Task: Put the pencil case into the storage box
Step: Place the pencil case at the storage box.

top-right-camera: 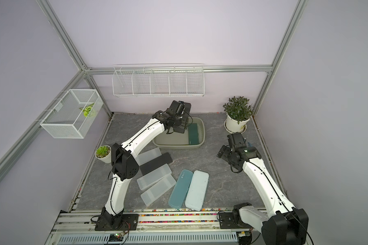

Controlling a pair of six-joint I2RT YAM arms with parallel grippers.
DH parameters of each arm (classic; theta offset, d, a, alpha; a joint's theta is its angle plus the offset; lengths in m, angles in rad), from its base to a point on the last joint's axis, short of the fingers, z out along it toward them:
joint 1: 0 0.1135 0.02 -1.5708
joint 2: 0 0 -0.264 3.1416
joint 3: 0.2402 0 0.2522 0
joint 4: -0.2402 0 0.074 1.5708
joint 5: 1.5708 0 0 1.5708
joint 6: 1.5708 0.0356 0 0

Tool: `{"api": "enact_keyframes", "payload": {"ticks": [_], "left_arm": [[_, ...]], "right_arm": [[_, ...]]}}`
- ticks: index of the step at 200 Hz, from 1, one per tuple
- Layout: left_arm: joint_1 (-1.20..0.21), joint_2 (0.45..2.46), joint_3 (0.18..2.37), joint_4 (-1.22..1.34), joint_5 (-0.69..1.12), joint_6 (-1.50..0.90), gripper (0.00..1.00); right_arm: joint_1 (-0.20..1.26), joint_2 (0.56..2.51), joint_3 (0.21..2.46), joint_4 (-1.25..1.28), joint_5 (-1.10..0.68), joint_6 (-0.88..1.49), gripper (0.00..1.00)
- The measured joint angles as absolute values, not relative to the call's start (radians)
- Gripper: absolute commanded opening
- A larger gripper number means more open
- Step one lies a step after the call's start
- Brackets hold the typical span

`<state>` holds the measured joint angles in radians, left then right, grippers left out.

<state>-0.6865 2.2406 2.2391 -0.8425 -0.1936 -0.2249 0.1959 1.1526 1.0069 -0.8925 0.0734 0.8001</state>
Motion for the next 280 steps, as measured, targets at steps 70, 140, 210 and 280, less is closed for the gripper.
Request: {"api": "enact_keyframes", "payload": {"ticks": [70,140,210,280], "left_arm": [[-0.662,2.454,2.270,-0.850,-0.192,-0.322,0.38],[-0.632,2.552,2.329,-0.890,-0.162,-0.404,0.51],[-0.622,2.594,2.381,-0.889,-0.065,-0.430,0.73],[-0.624,2.594,2.381,-0.869,0.014,-0.414,0.86]], "right_arm": [[0.196,1.182,1.018,-0.868,0.019,0.800,0.95],[0.196,1.189,1.018,-0.860,0.004,0.799,0.96],[0.196,1.230,1.019,-0.853,0.010,0.799,0.96],[0.196,1.263,1.030,-0.844,0.004,0.799,0.96]]}}
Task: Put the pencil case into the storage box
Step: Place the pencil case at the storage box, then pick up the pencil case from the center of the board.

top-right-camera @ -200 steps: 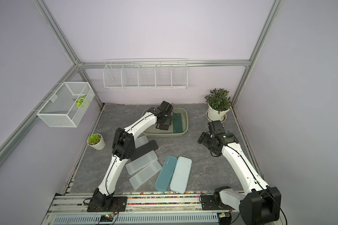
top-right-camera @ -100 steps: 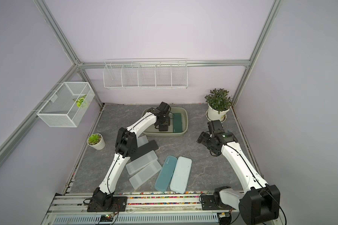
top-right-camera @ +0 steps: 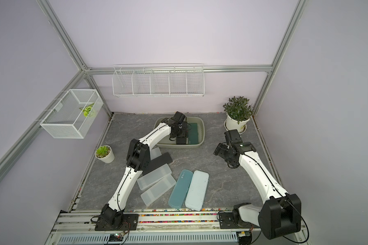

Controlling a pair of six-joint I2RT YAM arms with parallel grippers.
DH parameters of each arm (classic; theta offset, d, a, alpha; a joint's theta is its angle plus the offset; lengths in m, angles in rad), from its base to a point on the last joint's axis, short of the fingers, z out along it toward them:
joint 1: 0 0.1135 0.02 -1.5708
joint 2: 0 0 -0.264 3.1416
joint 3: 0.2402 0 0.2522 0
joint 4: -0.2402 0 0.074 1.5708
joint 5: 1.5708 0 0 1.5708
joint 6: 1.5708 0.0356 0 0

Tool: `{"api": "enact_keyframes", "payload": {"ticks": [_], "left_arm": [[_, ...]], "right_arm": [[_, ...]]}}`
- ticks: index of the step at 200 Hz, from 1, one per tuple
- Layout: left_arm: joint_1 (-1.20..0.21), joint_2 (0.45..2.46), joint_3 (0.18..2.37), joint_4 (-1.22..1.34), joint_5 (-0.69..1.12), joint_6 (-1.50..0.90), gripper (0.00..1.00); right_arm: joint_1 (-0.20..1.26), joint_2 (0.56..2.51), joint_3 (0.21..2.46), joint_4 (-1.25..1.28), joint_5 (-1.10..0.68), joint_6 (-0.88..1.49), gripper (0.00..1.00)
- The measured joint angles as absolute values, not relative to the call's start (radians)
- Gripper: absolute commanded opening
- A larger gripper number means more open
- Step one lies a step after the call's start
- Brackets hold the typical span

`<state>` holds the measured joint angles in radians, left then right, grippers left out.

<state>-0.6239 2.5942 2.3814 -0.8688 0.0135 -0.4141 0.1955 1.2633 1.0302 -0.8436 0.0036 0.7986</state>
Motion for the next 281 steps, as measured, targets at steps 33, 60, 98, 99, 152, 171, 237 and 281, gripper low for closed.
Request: {"api": "enact_keyframes", "payload": {"ticks": [33,60,98,99,152,171,237,281], "left_arm": [[-0.629,2.590,2.381,-0.872,0.017,-0.402,0.89],[-0.632,2.561,2.380,-0.904,-0.010,-0.387,0.90],[-0.635,2.381,2.293,-0.964,-0.144,-0.377,0.89],[-0.635,2.375,2.289,-0.965,-0.147,-0.377,0.89],[-0.605,1.826,1.711,-0.949,-0.280,-0.279,0.88],[-0.573,1.697,1.477,-0.947,-0.308,-0.236,0.91],[-0.423,1.569,1.140,-0.924,-0.318,-0.084,0.97],[-0.418,1.593,1.140,-0.860,-0.308,-0.024,0.97]], "right_arm": [[0.196,1.276,1.032,-0.840,0.001,0.799,0.96],[0.196,1.278,1.045,-0.840,-0.004,0.799,0.96],[0.199,1.278,1.051,-0.840,-0.006,0.796,0.97],[0.199,1.278,1.051,-0.840,-0.006,0.796,0.97],[0.274,1.278,1.054,-0.840,-0.009,0.792,0.96],[0.300,1.278,1.054,-0.837,-0.012,0.792,0.96],[0.340,1.262,1.012,-0.819,-0.020,0.791,0.96],[0.343,1.231,1.007,-0.822,-0.019,0.784,0.97]]}}
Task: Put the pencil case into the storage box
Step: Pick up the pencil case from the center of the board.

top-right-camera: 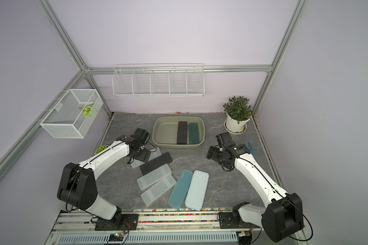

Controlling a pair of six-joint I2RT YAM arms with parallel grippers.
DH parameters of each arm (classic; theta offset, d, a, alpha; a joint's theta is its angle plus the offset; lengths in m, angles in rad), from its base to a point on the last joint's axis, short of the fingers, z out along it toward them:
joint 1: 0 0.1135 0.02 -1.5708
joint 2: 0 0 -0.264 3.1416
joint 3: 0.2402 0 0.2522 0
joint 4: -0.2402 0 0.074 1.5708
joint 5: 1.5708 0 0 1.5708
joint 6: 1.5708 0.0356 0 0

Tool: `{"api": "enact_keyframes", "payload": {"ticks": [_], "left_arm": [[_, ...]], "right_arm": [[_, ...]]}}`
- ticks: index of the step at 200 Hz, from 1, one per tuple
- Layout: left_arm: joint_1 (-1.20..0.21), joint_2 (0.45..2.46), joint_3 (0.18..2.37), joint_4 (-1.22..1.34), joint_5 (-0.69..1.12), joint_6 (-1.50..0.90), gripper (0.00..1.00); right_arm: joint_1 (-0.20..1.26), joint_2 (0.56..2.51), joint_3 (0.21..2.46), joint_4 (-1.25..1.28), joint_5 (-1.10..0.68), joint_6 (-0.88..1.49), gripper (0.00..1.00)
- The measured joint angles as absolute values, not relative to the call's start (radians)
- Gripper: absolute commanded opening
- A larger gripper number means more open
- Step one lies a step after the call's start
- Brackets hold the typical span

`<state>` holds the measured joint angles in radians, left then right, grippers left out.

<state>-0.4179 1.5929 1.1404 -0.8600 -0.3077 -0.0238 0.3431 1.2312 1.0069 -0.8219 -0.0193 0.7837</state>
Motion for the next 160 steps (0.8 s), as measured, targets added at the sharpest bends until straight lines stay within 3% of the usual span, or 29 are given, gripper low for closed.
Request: {"api": "enact_keyframes", "payload": {"ticks": [160], "left_arm": [[-0.417,1.765,1.143,-0.768,-0.335,0.007,0.98]], "right_arm": [[0.343,1.256,1.008,-0.826,-0.018,0.777,0.97]]}}
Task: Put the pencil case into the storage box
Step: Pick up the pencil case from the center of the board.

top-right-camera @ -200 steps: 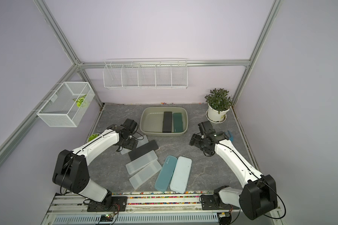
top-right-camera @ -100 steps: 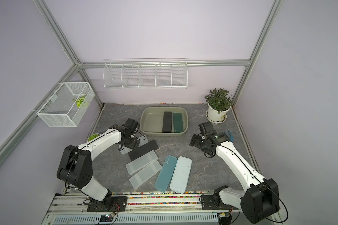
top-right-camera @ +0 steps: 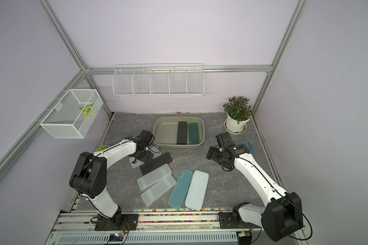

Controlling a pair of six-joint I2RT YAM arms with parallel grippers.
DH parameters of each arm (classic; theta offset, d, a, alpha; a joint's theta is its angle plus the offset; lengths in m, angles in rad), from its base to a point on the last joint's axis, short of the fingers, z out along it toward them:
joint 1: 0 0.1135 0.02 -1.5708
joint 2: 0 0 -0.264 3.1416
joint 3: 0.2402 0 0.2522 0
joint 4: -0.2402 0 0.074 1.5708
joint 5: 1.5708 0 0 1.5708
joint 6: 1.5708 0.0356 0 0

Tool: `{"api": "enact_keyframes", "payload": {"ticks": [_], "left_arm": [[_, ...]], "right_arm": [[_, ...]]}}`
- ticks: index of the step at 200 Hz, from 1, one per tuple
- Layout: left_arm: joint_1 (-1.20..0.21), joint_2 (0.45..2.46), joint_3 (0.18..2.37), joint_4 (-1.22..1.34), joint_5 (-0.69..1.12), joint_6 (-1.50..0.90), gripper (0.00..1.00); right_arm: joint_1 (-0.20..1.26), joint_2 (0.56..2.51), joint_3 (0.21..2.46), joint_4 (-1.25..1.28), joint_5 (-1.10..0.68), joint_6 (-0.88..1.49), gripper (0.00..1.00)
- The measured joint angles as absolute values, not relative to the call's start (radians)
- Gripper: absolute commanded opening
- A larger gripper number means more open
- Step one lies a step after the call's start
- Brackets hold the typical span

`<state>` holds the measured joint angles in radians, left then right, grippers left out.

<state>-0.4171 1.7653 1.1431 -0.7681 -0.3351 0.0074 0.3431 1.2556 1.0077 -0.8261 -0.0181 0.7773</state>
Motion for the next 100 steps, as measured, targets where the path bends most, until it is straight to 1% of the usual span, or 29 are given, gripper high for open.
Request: {"api": "enact_keyframes", "payload": {"ticks": [40,100], "left_arm": [[-0.404,1.817,1.163,-0.756,-0.352,0.015,0.95],[-0.360,1.826,1.172,-0.721,-0.321,0.036,0.96]], "right_arm": [[0.343,1.287,1.018,-0.826,-0.015,0.769,0.97],[0.343,1.335,1.049,-0.828,-0.016,0.764,0.97]]}}
